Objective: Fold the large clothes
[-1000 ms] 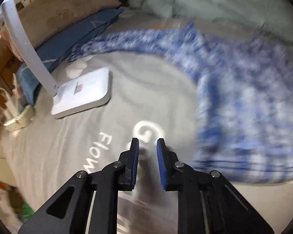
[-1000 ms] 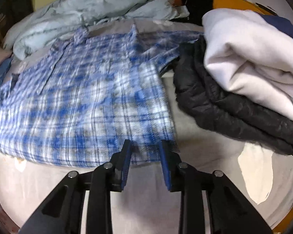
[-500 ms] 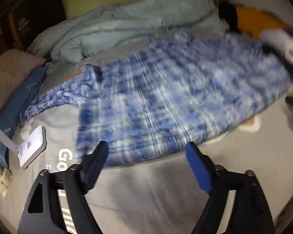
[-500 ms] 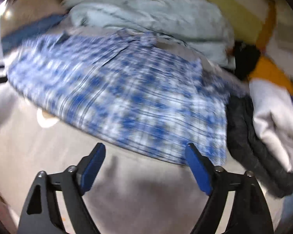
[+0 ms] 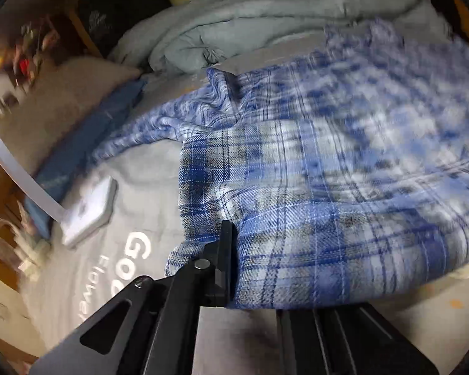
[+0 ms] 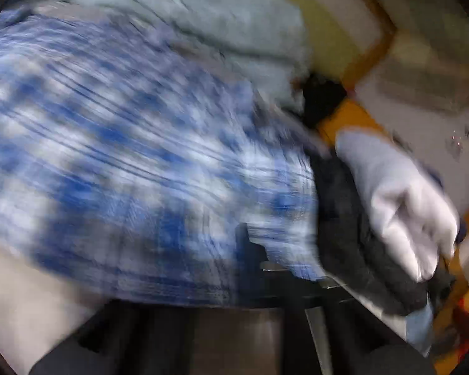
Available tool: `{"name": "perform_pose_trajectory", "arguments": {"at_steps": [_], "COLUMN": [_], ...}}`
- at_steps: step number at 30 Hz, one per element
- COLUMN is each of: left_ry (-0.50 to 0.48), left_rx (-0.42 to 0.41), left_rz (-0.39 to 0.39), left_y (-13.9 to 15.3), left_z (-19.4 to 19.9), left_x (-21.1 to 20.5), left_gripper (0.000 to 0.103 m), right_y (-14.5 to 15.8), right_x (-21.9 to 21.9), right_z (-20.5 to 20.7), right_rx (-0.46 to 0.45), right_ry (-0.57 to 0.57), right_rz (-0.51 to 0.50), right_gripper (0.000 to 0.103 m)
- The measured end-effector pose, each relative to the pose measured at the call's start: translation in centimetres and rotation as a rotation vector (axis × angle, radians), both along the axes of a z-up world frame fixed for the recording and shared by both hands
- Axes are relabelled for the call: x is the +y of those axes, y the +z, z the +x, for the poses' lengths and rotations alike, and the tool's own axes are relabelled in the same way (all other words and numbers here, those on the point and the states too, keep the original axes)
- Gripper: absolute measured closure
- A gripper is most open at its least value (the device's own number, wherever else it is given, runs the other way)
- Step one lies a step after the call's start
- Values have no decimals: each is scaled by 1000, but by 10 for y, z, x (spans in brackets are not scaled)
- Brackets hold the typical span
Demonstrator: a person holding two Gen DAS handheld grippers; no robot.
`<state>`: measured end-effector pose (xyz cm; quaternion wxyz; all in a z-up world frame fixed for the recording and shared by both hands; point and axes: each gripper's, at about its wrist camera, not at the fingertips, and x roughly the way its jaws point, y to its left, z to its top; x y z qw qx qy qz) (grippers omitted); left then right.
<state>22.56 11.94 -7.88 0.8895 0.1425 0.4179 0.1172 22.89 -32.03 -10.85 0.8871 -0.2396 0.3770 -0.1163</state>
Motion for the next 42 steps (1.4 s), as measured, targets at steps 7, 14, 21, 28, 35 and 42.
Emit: {"name": "perform_pose_trajectory", "arguments": {"at_steps": [7,14,21,28,35,42], "left_ry": [6,-34,-71,-165,-158,-148], "left_rx": [15,82,101,50,-43,-184], "left_rz": [-24,-33,-77,-229,-269,-311], "left_y": [27,24,25,53,94,156], "left_z": [-32,-72,-59,-99,-92,-47], "left_x": [15,25,23,11,19,34], "left_gripper": [98,98,51,25,21,19], "right_y": [32,41,42,62,118,166], "right_x": [3,-13,-21,-15,2,1], "right_z": [-49,-88,-90,-129,-141,-95], "right_rx": [-21,77,101,91,-144,-224], "right_ry": [42,51,38,137,192,161], "right_rz": [43,126,225,368,292,431], "right_gripper": [102,101,89,45,21,3]}}
